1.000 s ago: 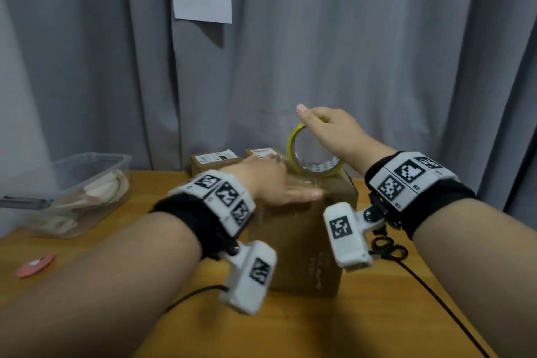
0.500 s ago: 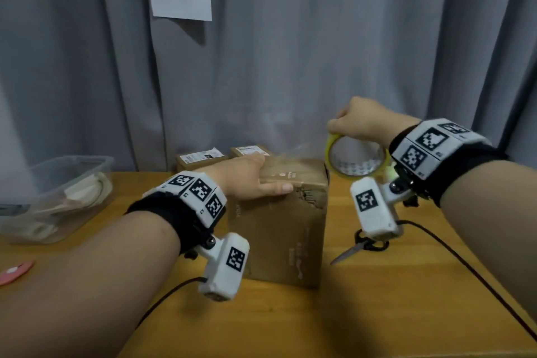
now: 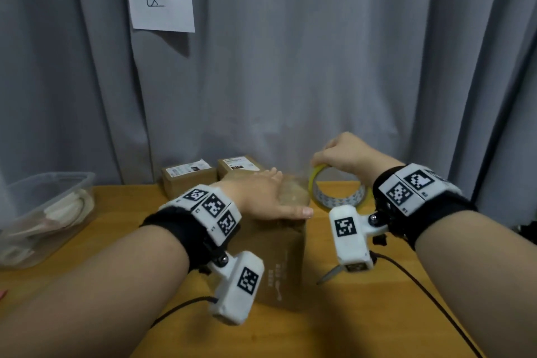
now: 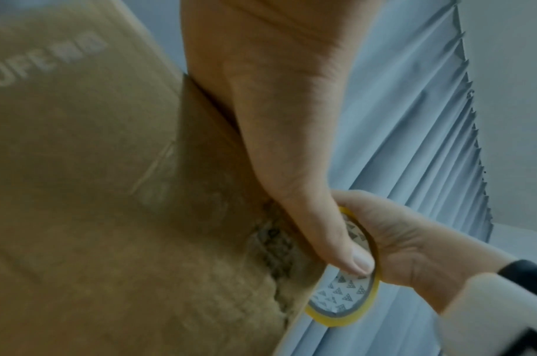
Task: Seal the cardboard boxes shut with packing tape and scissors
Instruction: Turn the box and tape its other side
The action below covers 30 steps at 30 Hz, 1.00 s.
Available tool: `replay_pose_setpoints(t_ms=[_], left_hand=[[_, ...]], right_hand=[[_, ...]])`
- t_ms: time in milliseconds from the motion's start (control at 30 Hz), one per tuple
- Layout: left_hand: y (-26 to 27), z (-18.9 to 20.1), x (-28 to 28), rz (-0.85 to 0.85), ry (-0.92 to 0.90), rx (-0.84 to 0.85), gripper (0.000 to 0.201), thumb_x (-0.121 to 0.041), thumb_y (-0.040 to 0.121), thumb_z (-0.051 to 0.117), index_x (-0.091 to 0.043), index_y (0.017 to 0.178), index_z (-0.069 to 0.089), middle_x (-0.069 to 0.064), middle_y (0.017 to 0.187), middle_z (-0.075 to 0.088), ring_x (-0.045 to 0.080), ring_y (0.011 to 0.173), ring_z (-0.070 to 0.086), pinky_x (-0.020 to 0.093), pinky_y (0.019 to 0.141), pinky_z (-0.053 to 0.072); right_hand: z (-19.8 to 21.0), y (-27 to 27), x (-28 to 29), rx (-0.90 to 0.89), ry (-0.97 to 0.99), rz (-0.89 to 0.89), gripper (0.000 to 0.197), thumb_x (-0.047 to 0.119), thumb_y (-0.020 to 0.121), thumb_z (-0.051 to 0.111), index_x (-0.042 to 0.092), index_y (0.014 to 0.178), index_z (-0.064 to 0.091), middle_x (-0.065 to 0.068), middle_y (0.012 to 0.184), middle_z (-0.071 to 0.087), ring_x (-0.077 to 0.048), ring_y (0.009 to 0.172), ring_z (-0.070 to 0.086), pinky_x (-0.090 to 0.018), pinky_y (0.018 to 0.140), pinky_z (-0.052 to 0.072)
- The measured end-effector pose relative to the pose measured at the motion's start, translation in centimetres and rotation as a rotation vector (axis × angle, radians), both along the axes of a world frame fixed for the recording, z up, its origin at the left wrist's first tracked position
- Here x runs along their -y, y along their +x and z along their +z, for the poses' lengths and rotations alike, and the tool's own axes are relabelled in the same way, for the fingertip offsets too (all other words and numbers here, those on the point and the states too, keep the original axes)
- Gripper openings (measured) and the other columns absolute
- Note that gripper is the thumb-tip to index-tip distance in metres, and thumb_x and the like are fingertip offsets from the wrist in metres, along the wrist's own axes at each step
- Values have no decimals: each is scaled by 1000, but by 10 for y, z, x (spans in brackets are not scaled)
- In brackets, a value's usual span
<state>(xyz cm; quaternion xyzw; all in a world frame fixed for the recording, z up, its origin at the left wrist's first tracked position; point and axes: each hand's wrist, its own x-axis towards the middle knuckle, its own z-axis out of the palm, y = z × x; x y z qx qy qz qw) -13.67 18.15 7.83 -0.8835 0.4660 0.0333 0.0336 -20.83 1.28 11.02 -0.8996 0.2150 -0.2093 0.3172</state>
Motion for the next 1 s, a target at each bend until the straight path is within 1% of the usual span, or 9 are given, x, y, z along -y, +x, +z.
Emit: replay_pose_setpoints(t_ms=[67, 133, 200, 267, 467, 600, 667, 800, 1000], left_hand=[[15, -2, -13, 12, -50, 6, 124, -98, 53, 24, -13, 144, 27, 5, 148, 39, 23, 132, 40, 37, 105, 33], [28, -1, -28, 51, -82, 10, 125, -101, 45, 22, -16, 135, 35, 3, 136, 50, 23, 119, 51, 39, 98, 41], [42, 0, -41, 103, -93, -16, 131, -101, 41, 23, -17, 142, 29, 4, 143, 44, 24, 125, 47, 41, 102, 40], [54, 1, -51, 159, -92, -34, 139, -103, 38, 22, -16, 147, 21, 5, 150, 36, 24, 132, 41, 40, 107, 36], [68, -4, -47, 157, -90, 17, 137, -104, 37, 22, -20, 146, 20, 4, 144, 44, 23, 127, 46, 36, 101, 39], [69, -4, -49, 158, -39, 9, 144, -105, 36, 17, -17, 151, 10, 4, 155, 26, 22, 140, 29, 38, 113, 27], [65, -2, -47, 152, -11, -20, 140, -102, 41, 21, -16, 152, 6, 3, 158, 15, 20, 144, 19, 36, 117, 19], [60, 1, -44, 155, 27, -53, 130, -92, 49, 28, -18, 152, 1, 1, 160, 2, 17, 146, 8, 35, 118, 12], [58, 5, -46, 155, 61, -81, 119, -90, 52, 28, -32, 151, -3, 3, 160, -4, 22, 147, 5, 40, 119, 11]], right_hand=[[-2, 14, -8, 28, 11, 40, 19, 21, 69, 72, 13, 61, 56, -7, 63, 39, -18, 64, 34, -32, 58, 31], [-4, 31, -21, 32, -10, 63, 20, 28, 62, 68, 17, 56, 53, -4, 56, 37, -18, 59, 33, -32, 56, 31], [-4, 48, -36, 20, -19, 72, 26, 30, 58, 66, 16, 48, 47, 1, 47, 35, -18, 54, 34, -31, 54, 32], [0, 65, -48, -12, -33, 82, 32, 25, 64, 68, 14, 47, 43, 5, 42, 34, -19, 52, 33, -29, 53, 31], [41, 80, -61, -152, -156, 121, 23, 17, 72, 69, 12, 58, 52, -3, 58, 47, -21, 55, 41, -25, 46, 32], [8, 60, -45, -275, -68, 91, 31, 17, 77, 69, 12, 54, 48, 0, 45, 42, -16, 43, 34, -18, 36, 26], [-12, 55, -37, -255, 1, 100, 30, 22, 77, 73, 11, 61, 51, -1, 54, 45, -16, 47, 38, -19, 42, 31], [-25, 54, -31, -175, 53, 127, 36, 37, 77, 76, 4, 79, 61, -8, 76, 56, -22, 71, 53, -30, 67, 43], [-41, 49, -35, -183, 112, 134, 47, 52, 78, 71, 6, 73, 65, 1, 59, 49, -13, 57, 45, -27, 56, 35]])
